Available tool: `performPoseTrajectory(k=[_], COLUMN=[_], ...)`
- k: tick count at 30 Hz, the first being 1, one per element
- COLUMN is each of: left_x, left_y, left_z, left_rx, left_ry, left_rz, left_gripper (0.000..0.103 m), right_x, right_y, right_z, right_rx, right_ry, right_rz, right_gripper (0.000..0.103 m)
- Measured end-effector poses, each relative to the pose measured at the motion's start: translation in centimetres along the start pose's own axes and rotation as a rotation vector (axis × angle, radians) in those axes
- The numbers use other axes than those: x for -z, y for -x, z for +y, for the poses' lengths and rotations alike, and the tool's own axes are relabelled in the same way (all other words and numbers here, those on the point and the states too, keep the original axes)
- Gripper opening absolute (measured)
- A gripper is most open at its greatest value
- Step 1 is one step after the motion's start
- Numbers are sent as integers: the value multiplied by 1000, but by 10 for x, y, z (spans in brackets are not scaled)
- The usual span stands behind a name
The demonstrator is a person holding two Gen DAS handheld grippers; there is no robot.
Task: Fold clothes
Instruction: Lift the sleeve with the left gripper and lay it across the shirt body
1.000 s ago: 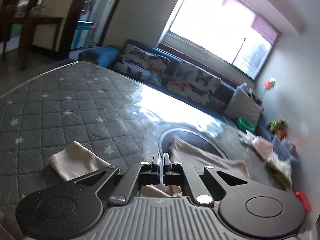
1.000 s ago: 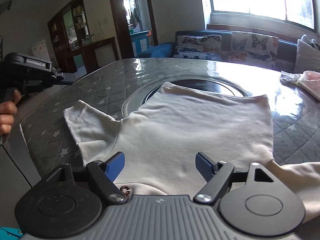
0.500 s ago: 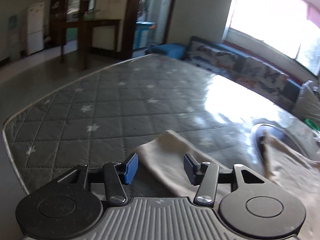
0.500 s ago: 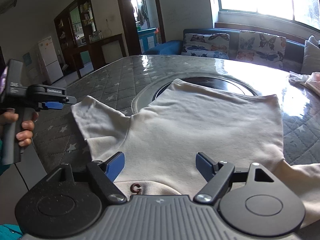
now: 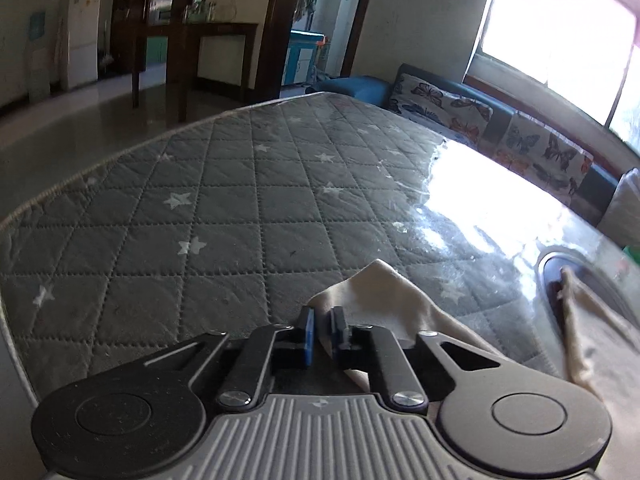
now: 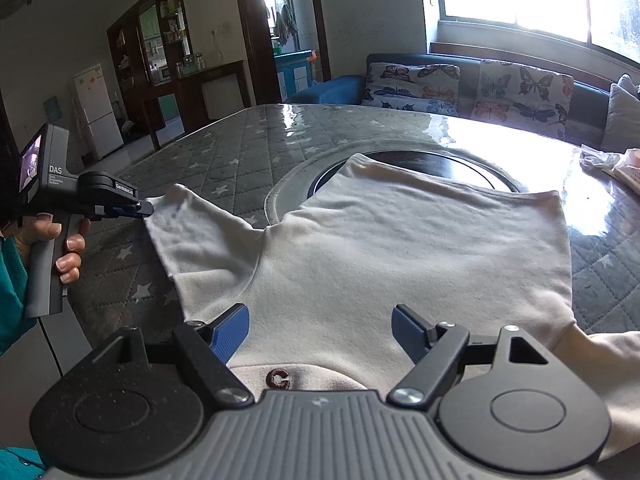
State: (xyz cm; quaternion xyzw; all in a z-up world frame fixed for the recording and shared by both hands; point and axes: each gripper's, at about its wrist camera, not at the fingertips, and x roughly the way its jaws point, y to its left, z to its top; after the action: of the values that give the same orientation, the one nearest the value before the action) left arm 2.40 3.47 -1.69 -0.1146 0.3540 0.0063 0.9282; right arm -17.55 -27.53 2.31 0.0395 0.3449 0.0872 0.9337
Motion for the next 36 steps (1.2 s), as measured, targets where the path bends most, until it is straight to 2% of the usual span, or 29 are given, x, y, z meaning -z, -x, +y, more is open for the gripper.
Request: performPoseTrajectory(k=[4, 9, 15, 23, 26, 31, 36], left_x=[-4, -5, -8, 1, 5, 30, 59], left_y=[13, 47, 88, 124, 126, 122, 110], left_z=[2, -17, -59, -125, -152, -186, -206], left_rx=[68, 192, 373, 589, 652, 743, 797], left_ry=[47, 27, -35, -138, -166, -217, -273], left_rz=[-13, -48, -66, -32, 5, 80, 179], left_gripper=[5, 4, 4, 4, 4, 4, 5], right_x=[1, 1, 1, 6, 9, 15, 20], right_y=[4, 11, 21, 36, 42, 48, 50], right_z=[-2, -6, -13, -31, -40, -52, -63], right_rx=[6, 16, 28, 64, 84, 122, 149], right_ry=[-7, -23, -39, -84, -103, -132, -164], right_rz=[-10, -32, -59, -92, -101, -102, -93], right_gripper=[80, 80, 80, 80, 80, 80, 80])
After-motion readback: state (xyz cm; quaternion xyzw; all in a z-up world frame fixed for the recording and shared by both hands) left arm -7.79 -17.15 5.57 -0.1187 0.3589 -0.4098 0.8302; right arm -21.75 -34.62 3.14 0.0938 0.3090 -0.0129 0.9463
